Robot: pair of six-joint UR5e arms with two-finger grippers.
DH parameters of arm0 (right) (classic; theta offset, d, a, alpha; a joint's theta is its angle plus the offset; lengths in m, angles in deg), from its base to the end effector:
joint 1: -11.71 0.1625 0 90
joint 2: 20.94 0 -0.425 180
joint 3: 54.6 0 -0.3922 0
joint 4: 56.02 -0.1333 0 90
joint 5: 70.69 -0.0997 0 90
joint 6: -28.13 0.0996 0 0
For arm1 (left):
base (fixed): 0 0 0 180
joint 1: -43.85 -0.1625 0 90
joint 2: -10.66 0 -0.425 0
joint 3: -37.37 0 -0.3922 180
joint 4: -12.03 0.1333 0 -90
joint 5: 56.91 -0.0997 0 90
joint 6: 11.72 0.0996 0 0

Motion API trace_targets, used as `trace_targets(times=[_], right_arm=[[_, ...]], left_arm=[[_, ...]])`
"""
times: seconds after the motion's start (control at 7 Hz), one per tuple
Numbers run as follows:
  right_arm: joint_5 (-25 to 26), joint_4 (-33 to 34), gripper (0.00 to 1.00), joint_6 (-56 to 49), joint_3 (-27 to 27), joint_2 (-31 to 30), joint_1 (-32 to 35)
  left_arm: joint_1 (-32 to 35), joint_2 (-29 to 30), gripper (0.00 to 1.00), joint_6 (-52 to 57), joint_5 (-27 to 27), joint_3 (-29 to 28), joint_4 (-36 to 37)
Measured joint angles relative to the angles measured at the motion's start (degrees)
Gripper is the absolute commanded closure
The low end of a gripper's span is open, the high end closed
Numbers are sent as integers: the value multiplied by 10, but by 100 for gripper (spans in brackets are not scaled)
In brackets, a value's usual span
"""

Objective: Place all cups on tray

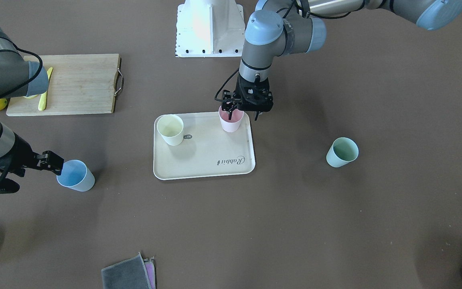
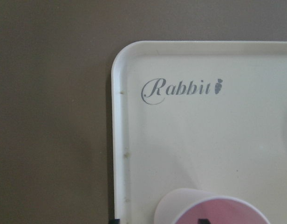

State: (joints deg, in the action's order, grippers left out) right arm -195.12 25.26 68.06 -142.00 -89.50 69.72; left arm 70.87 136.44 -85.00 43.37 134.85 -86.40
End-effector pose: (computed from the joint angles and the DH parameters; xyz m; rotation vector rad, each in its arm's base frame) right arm -0.2806 -0.5946 0.4581 0.0315 -0.7500 -0.0125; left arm 0.5469 -0.4086 0.2210 0.1801 0.8972 -0.0861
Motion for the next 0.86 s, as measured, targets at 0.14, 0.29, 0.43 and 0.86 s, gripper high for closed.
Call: trace_targets(times=[0.14,0.29,0.43,0.86], right_arm=[[0,-23,0,2,17,1,-6],[0,-38,22,5,27,1,-13],[0,-44,99,8,31,1,-19],[1,-48,100,8,33,10,-35]], left_arm=[[1,0,3,0,-1,1,0],[3,-1,3,1,-2,3,0],[5,-1,3,2,-2,6,1],[24,-5,3,12,1,32,4]])
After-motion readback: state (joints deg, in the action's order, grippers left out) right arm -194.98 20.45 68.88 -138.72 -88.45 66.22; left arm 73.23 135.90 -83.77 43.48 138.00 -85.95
